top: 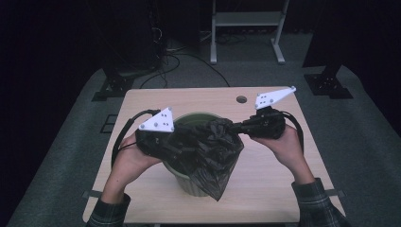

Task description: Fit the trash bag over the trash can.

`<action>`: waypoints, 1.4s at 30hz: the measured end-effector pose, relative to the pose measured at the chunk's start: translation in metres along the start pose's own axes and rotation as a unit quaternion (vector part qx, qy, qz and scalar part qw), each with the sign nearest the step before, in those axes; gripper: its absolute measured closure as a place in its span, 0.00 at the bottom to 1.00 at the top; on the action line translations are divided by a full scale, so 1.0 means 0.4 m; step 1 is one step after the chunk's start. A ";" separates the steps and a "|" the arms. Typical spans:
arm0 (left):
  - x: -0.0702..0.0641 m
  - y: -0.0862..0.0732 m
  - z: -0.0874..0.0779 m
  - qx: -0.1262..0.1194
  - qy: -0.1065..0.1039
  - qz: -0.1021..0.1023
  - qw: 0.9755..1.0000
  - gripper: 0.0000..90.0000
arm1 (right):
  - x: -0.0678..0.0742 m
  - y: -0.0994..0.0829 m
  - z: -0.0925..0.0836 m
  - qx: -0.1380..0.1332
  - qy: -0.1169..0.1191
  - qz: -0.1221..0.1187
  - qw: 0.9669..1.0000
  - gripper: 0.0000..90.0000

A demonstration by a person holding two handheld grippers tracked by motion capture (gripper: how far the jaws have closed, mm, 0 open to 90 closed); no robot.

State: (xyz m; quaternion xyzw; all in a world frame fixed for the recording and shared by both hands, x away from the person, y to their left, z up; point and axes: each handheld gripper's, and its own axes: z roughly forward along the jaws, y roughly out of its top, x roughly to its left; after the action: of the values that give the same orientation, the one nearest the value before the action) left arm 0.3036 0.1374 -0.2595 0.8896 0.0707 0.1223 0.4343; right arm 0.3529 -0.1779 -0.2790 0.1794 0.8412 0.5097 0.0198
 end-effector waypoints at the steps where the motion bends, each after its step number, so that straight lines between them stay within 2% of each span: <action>1: 0.000 0.000 0.001 -0.002 -0.007 0.001 1.000 0.50 | -0.002 0.009 0.005 -0.001 0.001 0.000 1.000 0.98; 4: 0.004 -0.002 0.001 0.000 -0.021 -0.002 1.000 0.76 | -0.008 0.032 0.026 -0.001 0.005 -0.002 1.000 0.98; 6: 0.010 -0.007 0.002 0.001 -0.025 -0.008 1.000 0.89 | -0.009 0.046 0.042 0.002 0.005 -0.006 1.000 0.98; 8: 0.019 -0.015 -0.003 -0.004 -0.021 -0.015 1.000 1.00 | -0.010 0.057 0.056 0.004 0.007 -0.007 1.000 0.98; 10: 0.030 -0.027 -0.012 -0.012 -0.008 -0.028 0.999 1.00 | -0.012 0.063 0.067 0.004 0.005 -0.008 1.000 0.95; 12: 0.048 -0.046 -0.025 -0.016 0.008 -0.046 0.999 1.00 | -0.018 0.064 0.072 0.005 0.002 -0.005 1.000 0.86; 15: 0.076 -0.080 -0.045 -0.025 0.031 -0.078 0.996 1.00 | -0.025 0.060 0.067 0.003 -0.012 0.002 1.000 0.75; 22: 0.128 -0.135 -0.069 -0.027 0.076 -0.128 0.989 1.00 | -0.039 0.037 0.015 -0.013 -0.025 0.016 0.999 0.67; 26: 0.144 -0.148 -0.074 -0.030 0.088 -0.138 0.986 1.00 | -0.043 0.022 -0.013 -0.019 -0.033 0.018 0.999 0.67; 28: 0.147 -0.152 -0.074 -0.031 0.090 -0.140 0.986 1.00 | -0.044 0.017 -0.017 -0.020 -0.033 0.018 0.999 0.67; 36: 0.145 -0.157 -0.069 -0.027 0.085 -0.137 0.987 1.00 | -0.046 0.026 -0.023 -0.040 -0.043 0.011 0.998 0.70; 42: 0.145 -0.159 -0.065 -0.026 0.081 -0.138 0.987 1.00 | -0.059 0.041 0.010 -0.039 -0.039 0.012 0.998 0.75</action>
State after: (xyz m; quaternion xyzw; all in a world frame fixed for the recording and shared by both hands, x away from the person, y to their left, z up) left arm 0.3509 0.2096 -0.2853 0.8469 0.2241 0.1348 0.4630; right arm 0.3804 -0.1754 -0.2702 0.2085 0.8172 0.5347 0.0532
